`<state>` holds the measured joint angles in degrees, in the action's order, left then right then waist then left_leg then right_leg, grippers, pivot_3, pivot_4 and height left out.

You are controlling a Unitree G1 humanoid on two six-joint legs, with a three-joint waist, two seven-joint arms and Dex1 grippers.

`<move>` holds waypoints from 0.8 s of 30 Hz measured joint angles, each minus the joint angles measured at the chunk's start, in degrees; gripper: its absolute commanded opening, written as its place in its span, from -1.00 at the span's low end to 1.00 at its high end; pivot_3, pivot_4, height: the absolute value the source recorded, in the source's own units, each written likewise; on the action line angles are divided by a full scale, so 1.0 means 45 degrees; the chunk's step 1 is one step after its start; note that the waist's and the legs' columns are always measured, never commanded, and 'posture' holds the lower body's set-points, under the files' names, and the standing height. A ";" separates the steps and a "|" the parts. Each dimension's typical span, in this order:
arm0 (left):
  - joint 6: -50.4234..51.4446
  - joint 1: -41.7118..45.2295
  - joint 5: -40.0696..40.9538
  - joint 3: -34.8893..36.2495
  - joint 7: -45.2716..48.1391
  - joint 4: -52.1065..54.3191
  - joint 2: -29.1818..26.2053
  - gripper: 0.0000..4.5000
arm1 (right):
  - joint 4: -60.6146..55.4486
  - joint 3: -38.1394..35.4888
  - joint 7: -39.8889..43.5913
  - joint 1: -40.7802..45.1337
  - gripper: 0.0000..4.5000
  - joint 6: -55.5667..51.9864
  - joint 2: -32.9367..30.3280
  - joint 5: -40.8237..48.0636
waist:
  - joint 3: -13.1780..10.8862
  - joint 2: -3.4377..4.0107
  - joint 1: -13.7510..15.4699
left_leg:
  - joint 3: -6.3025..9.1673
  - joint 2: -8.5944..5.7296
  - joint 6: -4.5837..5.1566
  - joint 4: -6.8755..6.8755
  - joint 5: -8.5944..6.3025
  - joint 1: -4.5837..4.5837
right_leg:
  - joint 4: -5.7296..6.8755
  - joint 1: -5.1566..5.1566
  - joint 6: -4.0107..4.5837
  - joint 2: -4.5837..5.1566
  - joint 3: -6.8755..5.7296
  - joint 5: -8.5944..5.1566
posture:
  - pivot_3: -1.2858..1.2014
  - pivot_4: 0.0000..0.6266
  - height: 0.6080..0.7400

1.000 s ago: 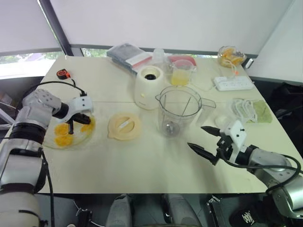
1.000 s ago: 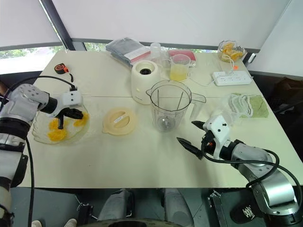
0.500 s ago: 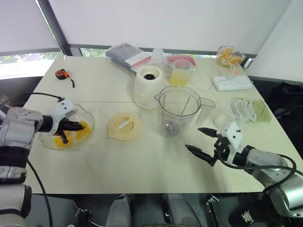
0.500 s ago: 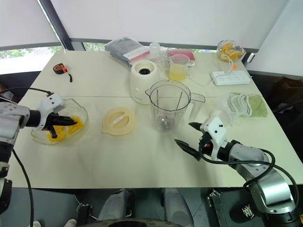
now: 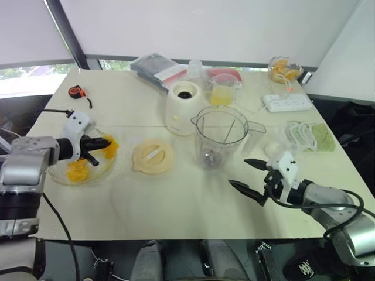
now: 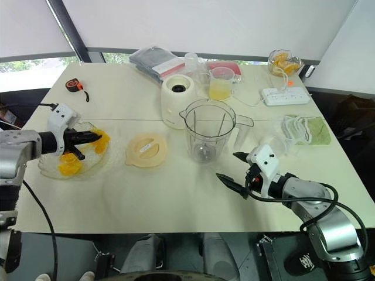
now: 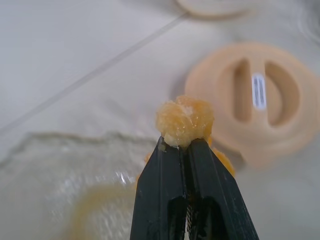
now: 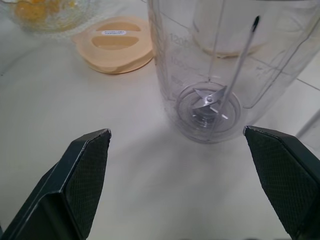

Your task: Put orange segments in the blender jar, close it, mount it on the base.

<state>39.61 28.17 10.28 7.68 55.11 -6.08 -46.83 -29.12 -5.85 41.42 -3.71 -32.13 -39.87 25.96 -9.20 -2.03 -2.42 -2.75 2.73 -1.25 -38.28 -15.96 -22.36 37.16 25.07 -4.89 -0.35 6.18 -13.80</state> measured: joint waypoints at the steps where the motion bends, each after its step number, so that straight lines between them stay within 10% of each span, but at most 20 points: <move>1: 0.0010 0.0134 0.0086 -0.0001 -0.0163 0.0069 0.0090 -0.98 | 0.0002 0.0000 -0.0002 -0.0004 1.00 0.0001 0.0000 -0.0004 | 0.0000 0.0000 -0.0003 | -0.0001 0.0000 0.0000 0.0000 0.0000 0.0000 | 0.0000 0.0000 0.0000 0.0000 0.0001 0.0000 | 0.03 -0.52 1.00; 24: -0.0713 0.7098 0.0632 -0.3081 -0.0473 -0.1515 0.4346 -0.98 | 0.0010 0.0677 -0.0790 -0.0441 1.00 0.0274 0.1016 -0.0664 | -0.0002 -0.0001 -0.0001 | 0.0012 -0.0013 -0.0002 -0.0002 0.0001 -0.0002 | -0.0004 -0.0007 -0.0007 -0.0012 0.0002 0.0002 | 0.03 -0.52 1.00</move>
<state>36.40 60.11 13.12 -6.18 52.98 -12.90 -27.27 -29.07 -2.81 37.87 -5.69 -30.90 -35.30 22.98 -9.21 -2.03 -2.43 -2.70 2.67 -1.26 -38.28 -15.96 -22.37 37.14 25.04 -4.92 -0.40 6.19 -13.79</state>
